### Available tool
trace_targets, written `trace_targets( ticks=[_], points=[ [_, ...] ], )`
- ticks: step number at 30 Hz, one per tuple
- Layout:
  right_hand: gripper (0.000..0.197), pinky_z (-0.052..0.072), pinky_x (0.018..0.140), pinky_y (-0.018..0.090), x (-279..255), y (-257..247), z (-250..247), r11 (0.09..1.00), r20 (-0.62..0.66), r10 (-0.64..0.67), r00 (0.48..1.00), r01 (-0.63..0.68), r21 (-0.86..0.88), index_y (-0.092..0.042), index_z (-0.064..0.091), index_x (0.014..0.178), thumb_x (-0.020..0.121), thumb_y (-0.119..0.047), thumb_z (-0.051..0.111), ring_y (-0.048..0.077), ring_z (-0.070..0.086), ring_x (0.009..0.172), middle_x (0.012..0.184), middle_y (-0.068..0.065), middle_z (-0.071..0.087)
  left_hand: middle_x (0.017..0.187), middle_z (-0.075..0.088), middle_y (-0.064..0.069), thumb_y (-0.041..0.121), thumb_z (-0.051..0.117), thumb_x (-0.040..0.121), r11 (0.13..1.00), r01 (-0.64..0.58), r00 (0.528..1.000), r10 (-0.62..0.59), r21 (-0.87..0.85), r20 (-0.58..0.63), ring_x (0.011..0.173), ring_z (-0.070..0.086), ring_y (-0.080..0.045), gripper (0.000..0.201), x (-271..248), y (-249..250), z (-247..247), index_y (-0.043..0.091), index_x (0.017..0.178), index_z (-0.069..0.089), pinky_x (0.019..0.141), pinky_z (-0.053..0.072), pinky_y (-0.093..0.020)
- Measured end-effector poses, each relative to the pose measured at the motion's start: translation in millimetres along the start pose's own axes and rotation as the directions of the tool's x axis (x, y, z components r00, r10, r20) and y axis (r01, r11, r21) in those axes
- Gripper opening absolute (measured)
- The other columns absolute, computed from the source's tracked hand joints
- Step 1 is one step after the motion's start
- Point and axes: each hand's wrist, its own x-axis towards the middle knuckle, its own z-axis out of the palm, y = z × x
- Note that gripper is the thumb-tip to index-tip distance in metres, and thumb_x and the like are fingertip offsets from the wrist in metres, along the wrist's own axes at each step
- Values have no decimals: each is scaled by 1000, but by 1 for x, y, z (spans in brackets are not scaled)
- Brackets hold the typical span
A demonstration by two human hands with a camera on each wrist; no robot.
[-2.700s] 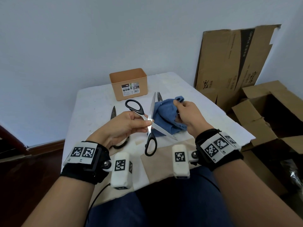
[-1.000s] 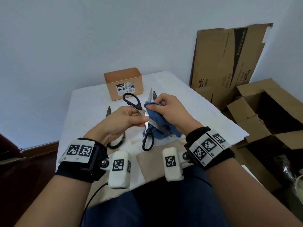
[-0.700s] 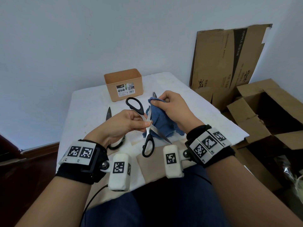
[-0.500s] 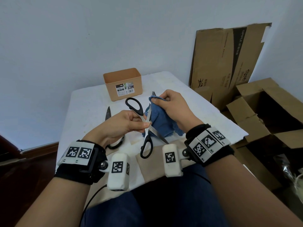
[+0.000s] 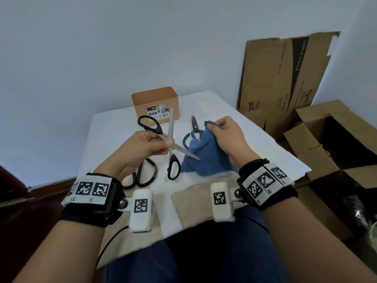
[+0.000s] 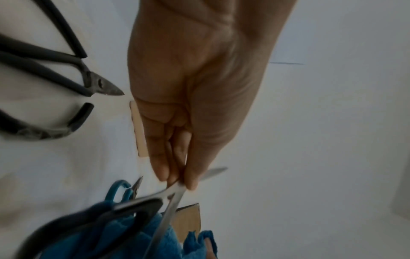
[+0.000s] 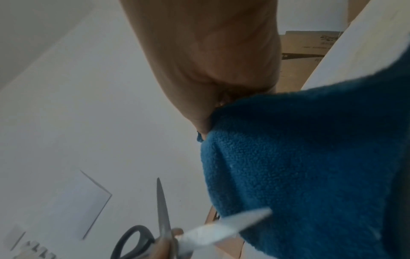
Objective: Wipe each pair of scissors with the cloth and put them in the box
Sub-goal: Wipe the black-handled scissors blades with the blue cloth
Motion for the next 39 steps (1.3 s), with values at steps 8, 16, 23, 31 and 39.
trace_targets(
  ticks=[8,16,23,31,39],
  points=[
    [8,50,72,41,-3,-2,6,999,17,-6,1000,5,54,-25,50,92,96,-26,57,35,65,89,100,22,65,90,71,-9,7,71,88,969,-12,989,-25,-246,-146,73,64,-10,12,5,4,1,-2,95,73,72,55,-15],
    [13,43,63,27,3,6,-5,999,-48,14,999,-11,53,-17,51,102,98,-29,55,17,59,82,92,6,63,77,72,-1,6,68,90,894,-3,988,-67,-448,-139,70,65,-7,6,3,9,-2,4,85,71,71,57,-15],
    [16,43,63,26,3,4,-4,999,-40,21,999,-19,50,-16,51,105,98,-30,54,14,56,79,92,3,60,82,64,-6,5,68,90,915,-47,990,-12,-400,-143,71,63,-9,5,-1,15,0,4,85,70,72,56,-15],
    [14,43,64,26,2,6,-2,998,-31,23,999,-22,52,-18,50,103,98,-31,54,15,57,82,93,3,61,87,67,-8,6,68,89,932,-77,986,19,-354,-164,73,64,-10,5,-3,17,2,1,90,69,72,56,-16],
    [22,50,65,21,-11,5,5,984,96,-72,993,54,172,-17,57,102,90,-33,67,12,67,77,89,10,72,80,68,-5,6,70,89,933,-125,960,28,-338,-277,69,64,-8,9,2,12,4,-1,93,70,73,56,-17]
  ],
)
